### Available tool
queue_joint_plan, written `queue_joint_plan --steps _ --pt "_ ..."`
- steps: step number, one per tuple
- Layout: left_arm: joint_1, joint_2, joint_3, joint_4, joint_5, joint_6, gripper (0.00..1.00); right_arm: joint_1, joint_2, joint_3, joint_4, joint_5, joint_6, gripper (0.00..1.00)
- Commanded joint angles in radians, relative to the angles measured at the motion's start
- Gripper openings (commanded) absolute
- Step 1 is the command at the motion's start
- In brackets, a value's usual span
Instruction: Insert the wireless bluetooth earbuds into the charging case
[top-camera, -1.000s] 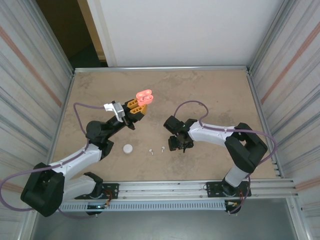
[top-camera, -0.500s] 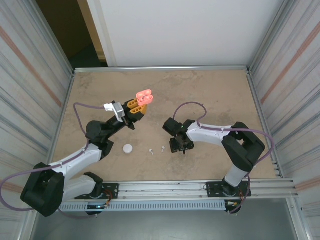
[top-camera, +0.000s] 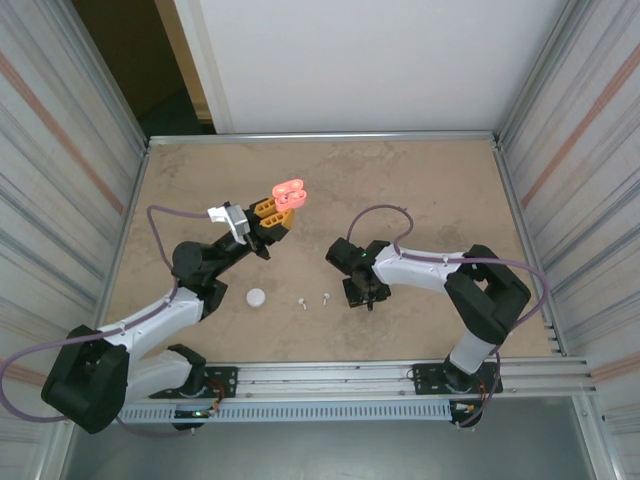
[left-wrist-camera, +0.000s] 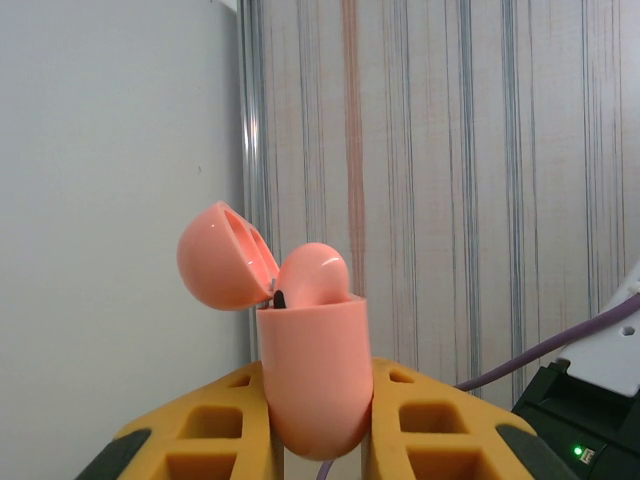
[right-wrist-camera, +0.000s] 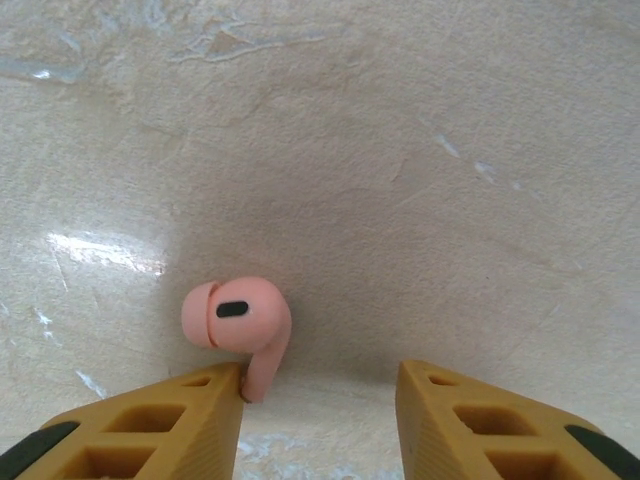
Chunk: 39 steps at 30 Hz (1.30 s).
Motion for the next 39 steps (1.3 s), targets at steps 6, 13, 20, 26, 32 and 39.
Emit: queue_joint_plan --steps 6,13,20,26,32,39 --pt "-0.011 -0.006 0.020 0.028 -0.002 0.004 0.00 0.009 -0.064 0.007 -0.045 0.001 -0.022 0.43" --pt "-0.011 -0.015 0.016 0.025 -0.003 0.006 0.00 -0.034 -0.108 0.037 -0.023 -0.112 -0.119 0.49" --pt "-0.011 -0.030 0.012 0.013 -0.006 0.014 0.00 -0.087 -0.069 0.062 0.000 -0.179 -0.167 0.48" --pt "-0.012 -0.039 0.010 0.006 -0.009 0.018 0.00 -0.093 -0.015 0.096 -0.006 -0.168 -0.185 0.46" --pt "-0.013 -0.038 0.011 0.003 -0.010 0.021 0.00 -0.094 0.032 0.109 -0.004 -0.166 -0.187 0.45" --pt "-0.013 -0.037 0.011 -0.001 -0.012 0.024 0.00 -0.095 0.068 0.111 0.005 -0.173 -0.187 0.43"
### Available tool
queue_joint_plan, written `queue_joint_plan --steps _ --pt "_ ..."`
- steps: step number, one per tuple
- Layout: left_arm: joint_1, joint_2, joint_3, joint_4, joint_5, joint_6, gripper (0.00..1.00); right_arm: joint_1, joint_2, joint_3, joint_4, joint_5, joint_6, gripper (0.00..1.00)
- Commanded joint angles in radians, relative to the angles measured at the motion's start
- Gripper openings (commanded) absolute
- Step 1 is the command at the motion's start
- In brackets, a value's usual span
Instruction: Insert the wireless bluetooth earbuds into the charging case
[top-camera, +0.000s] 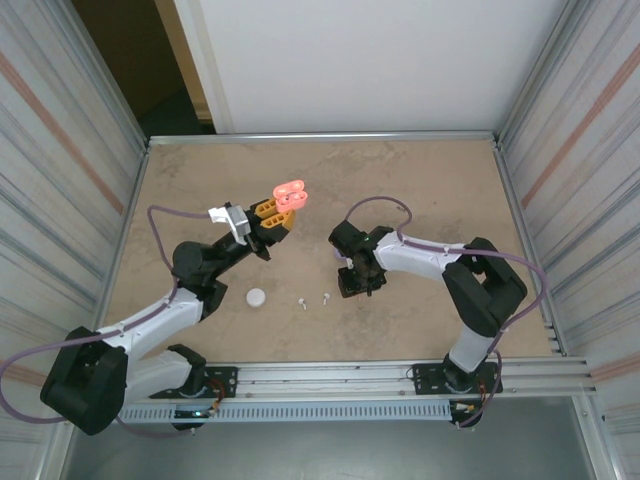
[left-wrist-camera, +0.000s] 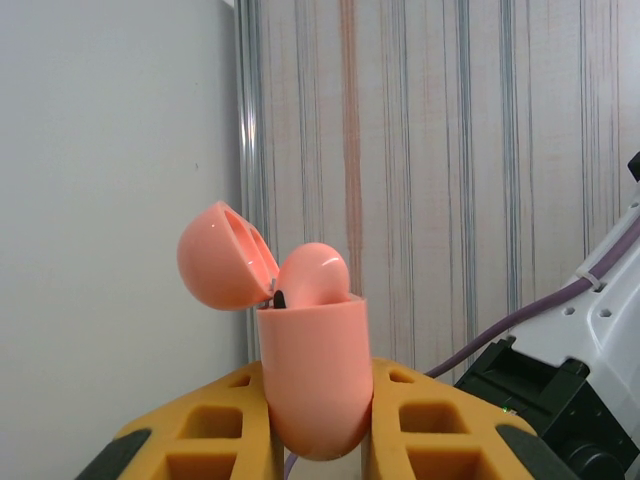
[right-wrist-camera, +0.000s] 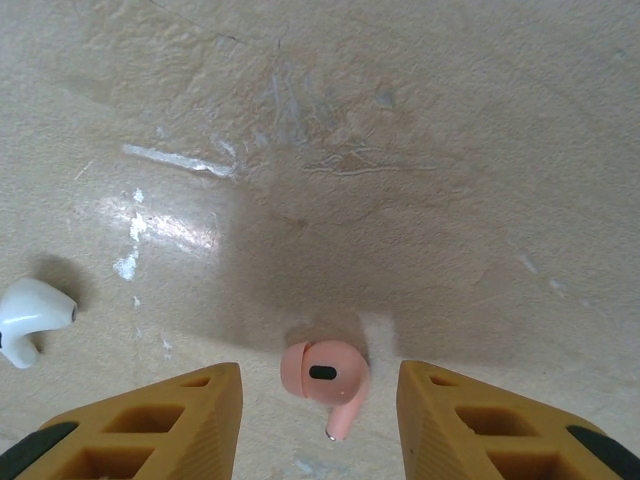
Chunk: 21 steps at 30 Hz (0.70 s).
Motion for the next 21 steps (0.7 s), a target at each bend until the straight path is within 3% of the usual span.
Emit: queue_joint_plan --steps 1,21 --pt "-0.005 -0.025 0.010 0.019 -0.013 0.020 0.00 -0.007 0.026 0.026 -0.009 -0.009 -0.020 0.43" --pt "-0.006 -0.015 0.017 0.015 -0.011 0.020 0.00 -0.007 0.038 0.022 -0.001 0.015 -0.028 0.30"
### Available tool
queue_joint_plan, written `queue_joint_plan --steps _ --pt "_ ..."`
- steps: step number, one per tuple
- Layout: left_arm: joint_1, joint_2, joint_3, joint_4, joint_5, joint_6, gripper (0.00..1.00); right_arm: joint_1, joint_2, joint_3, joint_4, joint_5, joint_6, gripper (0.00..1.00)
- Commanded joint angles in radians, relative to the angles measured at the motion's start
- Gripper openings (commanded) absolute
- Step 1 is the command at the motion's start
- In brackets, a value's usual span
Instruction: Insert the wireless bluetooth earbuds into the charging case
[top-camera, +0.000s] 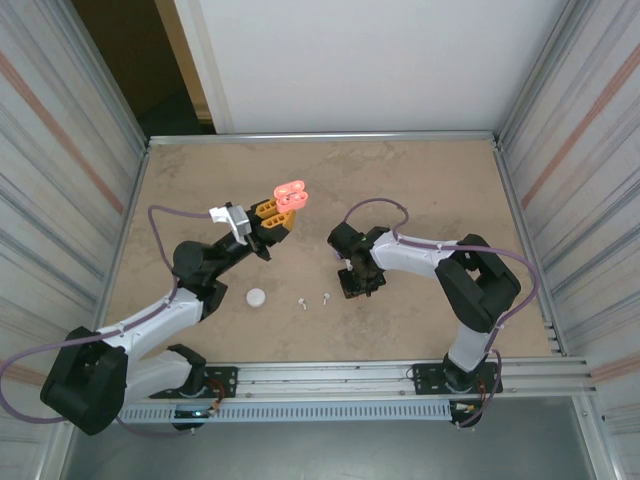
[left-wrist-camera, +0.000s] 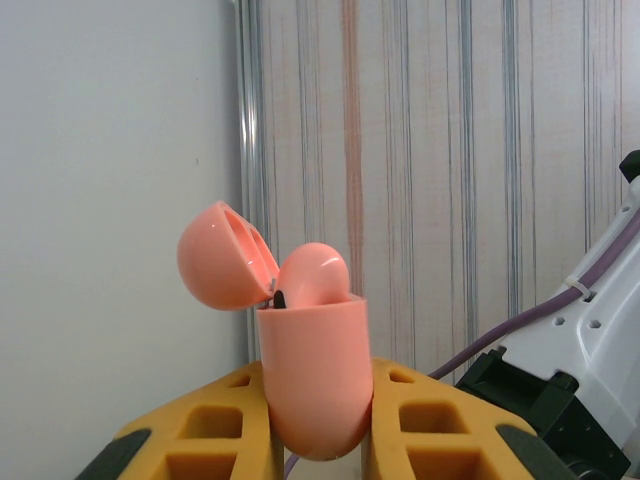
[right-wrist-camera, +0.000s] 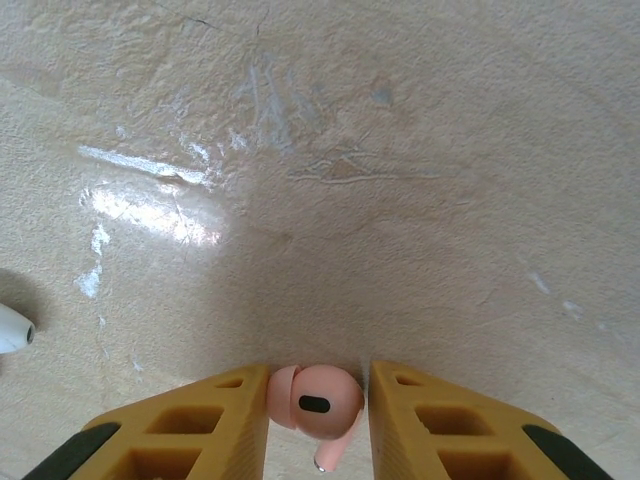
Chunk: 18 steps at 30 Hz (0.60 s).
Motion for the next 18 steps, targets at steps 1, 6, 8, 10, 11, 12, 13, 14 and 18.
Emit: queue_joint_plan --steps 1,6,8,10,11,12,13,14,18 --pt "-0.006 -0.015 0.017 0.025 -0.010 0.017 0.00 -0.005 0.001 0.016 -0.002 0.013 -0.013 0.29" --pt "-0.006 -0.013 0.018 0.025 -0.010 0.016 0.00 -0.001 -0.024 0.014 -0.008 0.034 -0.015 0.26" --pt "-0.005 -0.013 0.018 0.027 -0.010 0.016 0.00 0.001 -0.040 0.015 -0.013 0.046 -0.016 0.26" --pt "-0.006 -0.010 0.020 0.027 -0.008 0.016 0.00 0.004 -0.060 0.016 -0.018 0.060 -0.020 0.26" --pt "-0.005 -0.010 0.020 0.029 -0.008 0.014 0.00 0.004 -0.073 0.019 -0.023 0.069 -0.019 0.26" --pt "-0.005 -0.008 0.022 0.030 -0.009 0.013 0.00 0.005 -0.085 0.022 -0.026 0.077 -0.022 0.26" --pt "-0.005 -0.006 0.021 0.030 -0.007 0.013 0.00 0.005 -0.097 0.025 -0.030 0.083 -0.023 0.26" --pt "-0.007 -0.005 0.021 0.031 -0.006 0.012 0.00 0.006 -0.113 0.028 -0.035 0.092 -0.026 0.26" --pt "-0.010 0.005 0.028 0.039 -0.004 0.008 0.00 0.006 -0.177 0.052 -0.045 0.128 -0.035 0.26"
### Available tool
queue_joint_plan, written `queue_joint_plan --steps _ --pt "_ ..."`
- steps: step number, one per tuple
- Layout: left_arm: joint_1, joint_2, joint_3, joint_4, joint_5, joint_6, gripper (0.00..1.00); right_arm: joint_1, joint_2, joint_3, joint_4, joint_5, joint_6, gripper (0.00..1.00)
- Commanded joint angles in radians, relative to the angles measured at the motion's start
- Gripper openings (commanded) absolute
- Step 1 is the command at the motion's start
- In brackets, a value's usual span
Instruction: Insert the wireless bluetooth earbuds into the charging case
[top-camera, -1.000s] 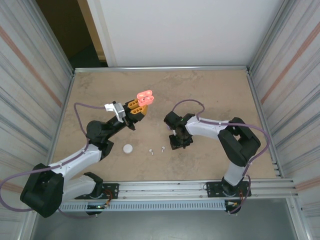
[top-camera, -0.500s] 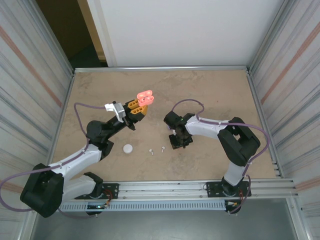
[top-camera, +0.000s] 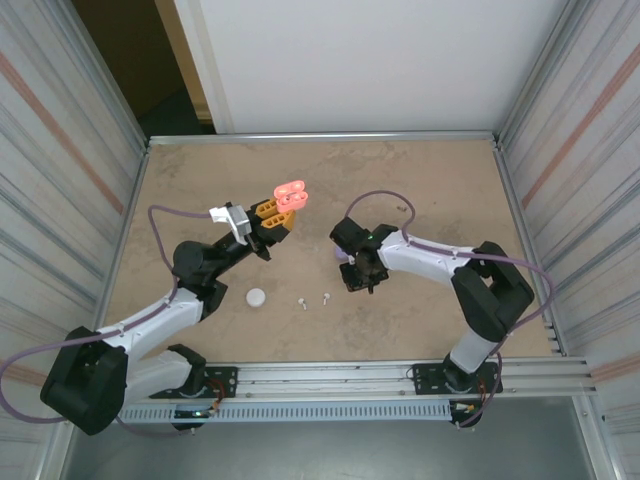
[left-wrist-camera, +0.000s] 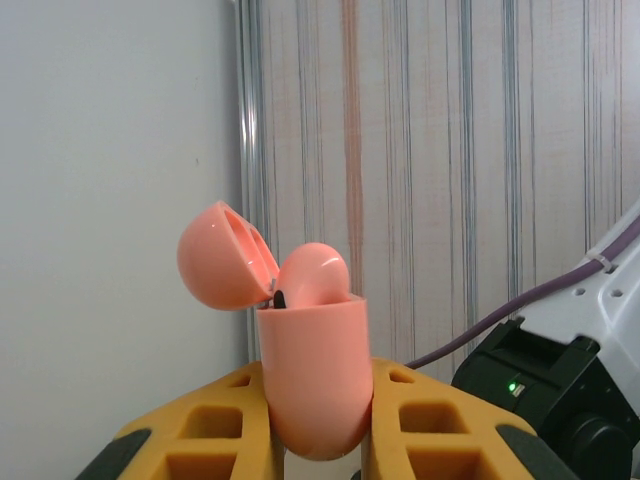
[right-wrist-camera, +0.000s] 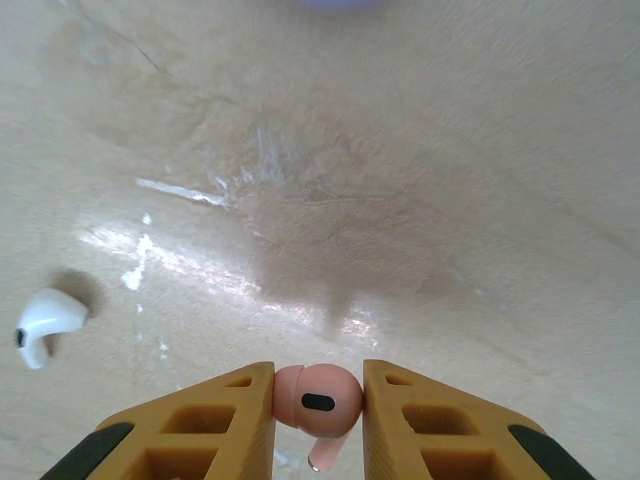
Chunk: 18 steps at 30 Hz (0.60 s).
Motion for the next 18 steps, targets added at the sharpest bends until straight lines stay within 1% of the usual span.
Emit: queue_joint_plan --steps 1,9,18 --pt "-0.011 0.007 0.029 0.041 -0.003 0.007 0.00 0.005 -0.082 0.050 -0.028 0.056 -0.031 0.25" --pt "-0.023 0.043 0.042 0.067 -0.005 0.002 0.00 0.003 -0.209 0.133 0.002 0.100 -0.093 0.25" --pt "-0.029 0.083 0.056 0.093 -0.005 -0.012 0.00 0.000 -0.339 0.218 0.086 0.094 -0.169 0.25"
